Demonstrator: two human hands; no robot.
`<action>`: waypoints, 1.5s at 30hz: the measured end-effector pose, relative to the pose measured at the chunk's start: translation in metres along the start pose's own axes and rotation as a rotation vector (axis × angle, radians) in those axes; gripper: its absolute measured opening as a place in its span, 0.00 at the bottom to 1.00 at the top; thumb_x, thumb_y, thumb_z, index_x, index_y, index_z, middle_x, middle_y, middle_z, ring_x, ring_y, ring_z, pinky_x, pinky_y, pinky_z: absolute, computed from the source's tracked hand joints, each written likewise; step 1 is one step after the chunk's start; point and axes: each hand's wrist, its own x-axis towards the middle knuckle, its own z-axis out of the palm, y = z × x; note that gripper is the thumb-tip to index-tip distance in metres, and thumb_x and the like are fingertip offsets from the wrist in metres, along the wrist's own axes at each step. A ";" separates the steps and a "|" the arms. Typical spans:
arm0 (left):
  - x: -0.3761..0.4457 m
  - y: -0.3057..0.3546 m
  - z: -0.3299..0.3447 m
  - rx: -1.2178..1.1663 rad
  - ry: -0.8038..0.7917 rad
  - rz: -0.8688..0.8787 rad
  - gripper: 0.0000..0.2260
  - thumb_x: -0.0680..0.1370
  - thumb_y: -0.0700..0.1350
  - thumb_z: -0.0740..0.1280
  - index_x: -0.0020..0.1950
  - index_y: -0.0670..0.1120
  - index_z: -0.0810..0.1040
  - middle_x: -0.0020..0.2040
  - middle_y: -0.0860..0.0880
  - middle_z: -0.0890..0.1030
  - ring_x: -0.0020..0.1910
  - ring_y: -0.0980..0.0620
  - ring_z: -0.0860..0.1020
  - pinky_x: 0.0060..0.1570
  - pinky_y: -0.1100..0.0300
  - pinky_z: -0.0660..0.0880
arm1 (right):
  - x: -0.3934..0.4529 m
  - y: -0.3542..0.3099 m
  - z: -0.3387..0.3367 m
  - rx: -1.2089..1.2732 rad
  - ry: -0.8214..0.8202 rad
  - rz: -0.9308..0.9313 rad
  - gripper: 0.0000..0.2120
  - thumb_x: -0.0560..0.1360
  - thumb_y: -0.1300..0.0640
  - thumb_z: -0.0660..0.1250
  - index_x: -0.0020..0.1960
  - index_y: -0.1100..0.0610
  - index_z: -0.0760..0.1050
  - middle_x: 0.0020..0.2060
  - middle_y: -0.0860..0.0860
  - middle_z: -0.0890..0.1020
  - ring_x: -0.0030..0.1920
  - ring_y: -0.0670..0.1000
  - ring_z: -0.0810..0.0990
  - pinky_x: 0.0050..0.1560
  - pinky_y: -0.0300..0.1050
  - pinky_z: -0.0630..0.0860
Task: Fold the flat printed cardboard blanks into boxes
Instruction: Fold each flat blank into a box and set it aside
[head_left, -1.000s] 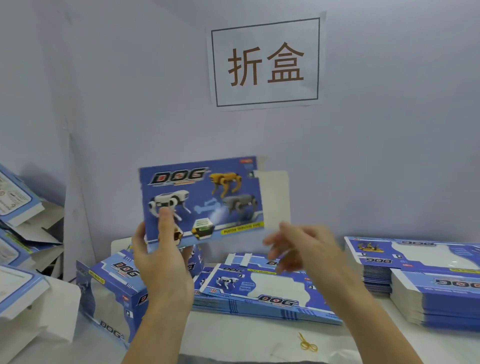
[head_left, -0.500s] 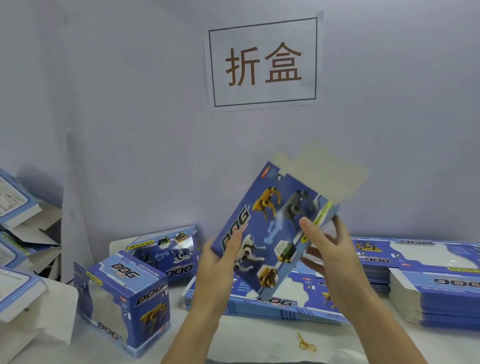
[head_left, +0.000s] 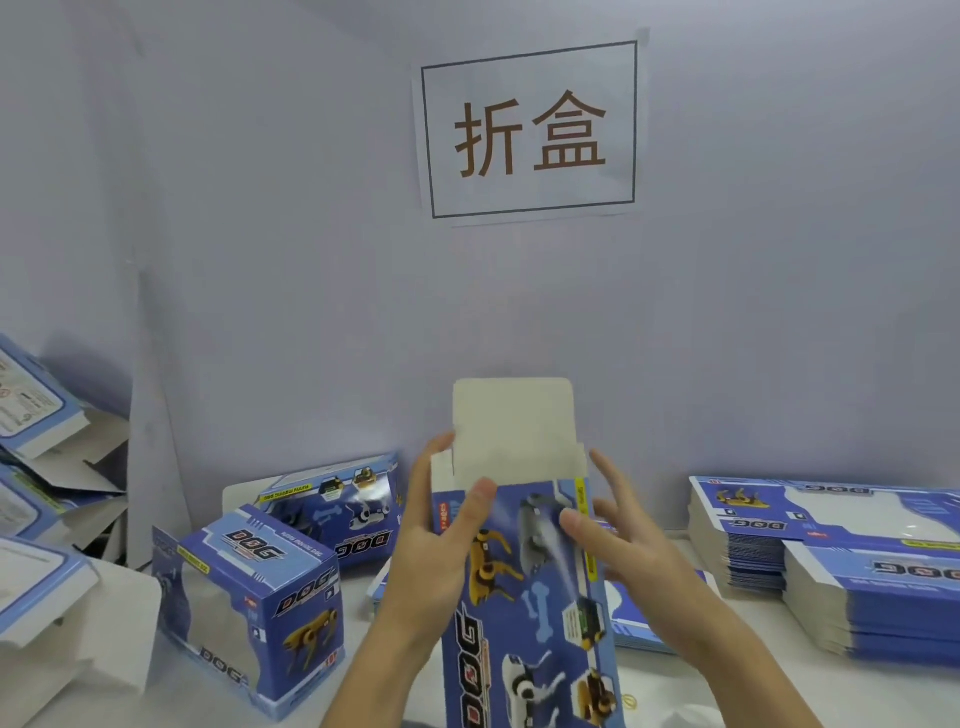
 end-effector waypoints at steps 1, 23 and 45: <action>-0.002 0.000 0.005 0.024 -0.008 0.023 0.23 0.70 0.57 0.70 0.64 0.66 0.72 0.59 0.58 0.82 0.51 0.52 0.84 0.47 0.53 0.83 | 0.001 0.002 0.002 0.051 0.039 -0.049 0.40 0.68 0.34 0.70 0.74 0.28 0.53 0.60 0.40 0.79 0.58 0.40 0.80 0.56 0.44 0.76; 0.000 0.000 0.006 -0.163 0.108 -0.204 0.16 0.82 0.37 0.55 0.62 0.57 0.71 0.49 0.47 0.83 0.37 0.43 0.85 0.28 0.56 0.79 | 0.008 0.000 0.021 0.230 0.238 0.060 0.16 0.81 0.61 0.58 0.62 0.42 0.67 0.34 0.55 0.81 0.32 0.51 0.82 0.28 0.42 0.78; 0.004 -0.003 0.006 -0.171 0.228 -0.061 0.16 0.81 0.60 0.54 0.60 0.56 0.75 0.53 0.51 0.84 0.51 0.44 0.84 0.41 0.51 0.83 | 0.000 0.000 0.006 0.236 -0.018 -0.100 0.28 0.79 0.54 0.66 0.76 0.42 0.62 0.68 0.56 0.76 0.62 0.53 0.79 0.67 0.54 0.72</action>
